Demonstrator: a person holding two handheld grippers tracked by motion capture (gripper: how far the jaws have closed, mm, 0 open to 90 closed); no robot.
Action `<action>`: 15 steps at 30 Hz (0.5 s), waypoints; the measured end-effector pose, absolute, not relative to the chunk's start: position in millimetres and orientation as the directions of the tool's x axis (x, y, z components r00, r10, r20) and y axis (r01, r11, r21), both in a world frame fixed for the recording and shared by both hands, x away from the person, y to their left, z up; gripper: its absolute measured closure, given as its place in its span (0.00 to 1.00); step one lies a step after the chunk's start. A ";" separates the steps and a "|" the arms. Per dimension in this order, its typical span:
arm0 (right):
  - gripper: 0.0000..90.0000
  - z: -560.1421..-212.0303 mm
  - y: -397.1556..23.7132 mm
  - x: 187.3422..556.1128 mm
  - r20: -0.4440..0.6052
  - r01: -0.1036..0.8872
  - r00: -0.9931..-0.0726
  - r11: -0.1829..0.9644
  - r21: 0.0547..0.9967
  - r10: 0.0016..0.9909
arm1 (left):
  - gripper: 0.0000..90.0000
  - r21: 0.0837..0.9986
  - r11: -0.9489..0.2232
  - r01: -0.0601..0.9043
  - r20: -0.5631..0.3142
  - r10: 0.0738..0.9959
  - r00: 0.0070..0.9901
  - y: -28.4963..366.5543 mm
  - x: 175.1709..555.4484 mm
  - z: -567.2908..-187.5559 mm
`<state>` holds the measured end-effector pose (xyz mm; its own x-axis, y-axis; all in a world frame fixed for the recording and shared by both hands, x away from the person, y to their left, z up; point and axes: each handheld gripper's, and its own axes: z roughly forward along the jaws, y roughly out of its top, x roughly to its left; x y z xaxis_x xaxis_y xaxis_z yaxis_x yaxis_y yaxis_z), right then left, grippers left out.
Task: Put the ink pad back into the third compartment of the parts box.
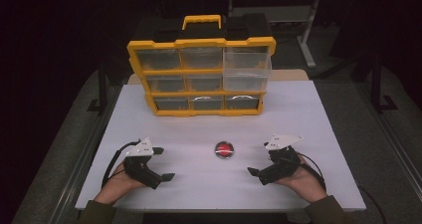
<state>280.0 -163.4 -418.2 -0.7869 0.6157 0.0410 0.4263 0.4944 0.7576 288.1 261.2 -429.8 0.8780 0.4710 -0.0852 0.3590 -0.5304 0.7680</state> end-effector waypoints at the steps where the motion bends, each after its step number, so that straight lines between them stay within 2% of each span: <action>1: 0.00 -417.6 -162.8 280.7 0.037 0.422 -0.788 0.495 0.760 0.615 | 0.00 0.767 -0.531 0.359 -0.084 0.471 0.878 261.1 287.9 -429.7; 15: 0.00 -409.2 -154.8 296.0 0.051 0.427 -0.793 0.494 0.757 0.607 | 0.00 0.772 -0.526 0.356 -0.089 0.465 0.881 261.2 288.5 -429.5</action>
